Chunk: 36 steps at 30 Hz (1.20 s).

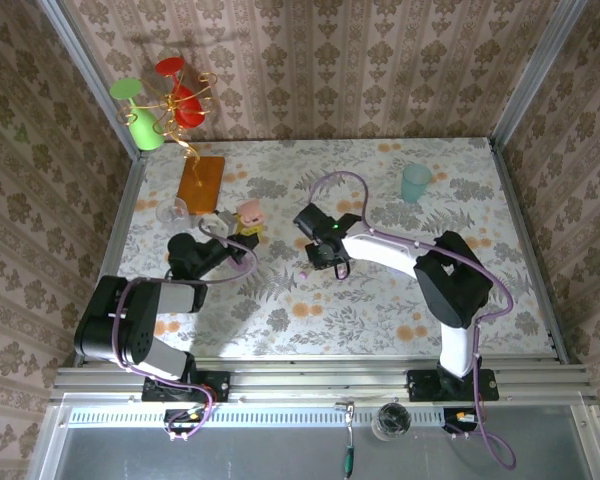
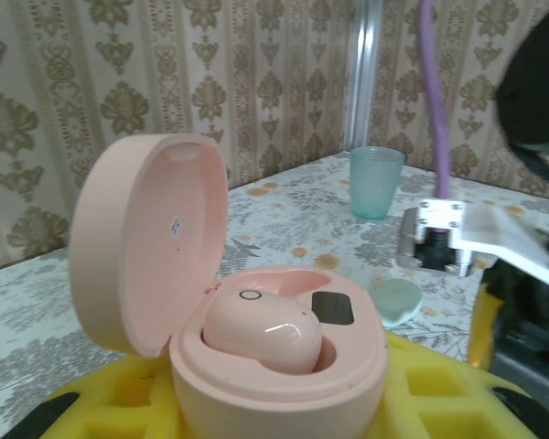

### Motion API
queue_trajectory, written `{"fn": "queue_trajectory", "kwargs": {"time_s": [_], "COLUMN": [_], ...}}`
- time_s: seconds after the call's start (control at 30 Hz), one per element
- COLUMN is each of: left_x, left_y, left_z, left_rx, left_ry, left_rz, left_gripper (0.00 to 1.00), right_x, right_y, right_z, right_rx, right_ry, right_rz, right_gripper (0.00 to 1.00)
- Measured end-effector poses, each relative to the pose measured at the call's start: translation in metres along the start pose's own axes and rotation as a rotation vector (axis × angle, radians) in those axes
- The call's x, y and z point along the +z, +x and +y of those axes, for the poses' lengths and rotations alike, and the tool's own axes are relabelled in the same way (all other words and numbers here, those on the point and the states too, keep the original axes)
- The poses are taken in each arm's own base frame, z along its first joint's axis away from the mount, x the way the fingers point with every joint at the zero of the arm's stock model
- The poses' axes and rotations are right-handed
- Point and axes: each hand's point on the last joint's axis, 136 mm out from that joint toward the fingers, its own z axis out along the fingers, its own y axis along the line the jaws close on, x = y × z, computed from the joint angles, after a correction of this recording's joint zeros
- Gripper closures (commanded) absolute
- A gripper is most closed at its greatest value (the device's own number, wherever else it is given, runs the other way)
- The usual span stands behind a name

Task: Insert the wireless bluetooth earbuds into the charging case

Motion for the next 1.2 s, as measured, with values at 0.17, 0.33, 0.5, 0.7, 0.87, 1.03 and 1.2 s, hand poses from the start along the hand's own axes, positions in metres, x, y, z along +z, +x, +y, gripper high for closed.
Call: {"fn": "queue_trajectory", "kwargs": {"time_s": [0.17,0.33,0.5,0.7,0.87,1.03,1.2], "left_x": [-0.013,-0.025,-0.027,-0.027,-0.027,-0.026,-0.026], "left_y": [-0.002,-0.008,-0.011,-0.011,-0.011,-0.011,-0.011], "left_z": [0.014,0.024,0.026,0.025,0.024,0.024,0.024], "left_rx": [-0.007,0.0,0.003,0.0,0.0,0.0,0.0], "left_ry": [-0.052,-0.096,-0.103,-0.099,-0.093,-0.091,-0.091], "left_rz": [-0.005,-0.019,-0.028,-0.027,-0.027,-0.027,-0.027], "left_gripper": [0.68,0.68,0.68,0.68,0.68,0.68,0.68], "right_x": [-0.004,0.01,0.016,0.021,0.025,0.026,0.03], "right_y": [-0.006,0.005,0.007,0.005,0.006,0.006,0.009], "right_z": [0.008,0.0,-0.008,-0.008,-0.006,-0.007,-0.007], "right_rx": [-0.164,-0.267,-0.314,-0.327,-0.342,-0.352,-0.356], "right_ry": [0.159,0.287,0.356,0.37,0.373,0.375,0.38], "right_rz": [-0.005,0.063,0.097,0.105,0.116,0.123,0.134], "right_gripper": [0.64,0.65,0.66,0.66,0.66,0.67,0.67]}}
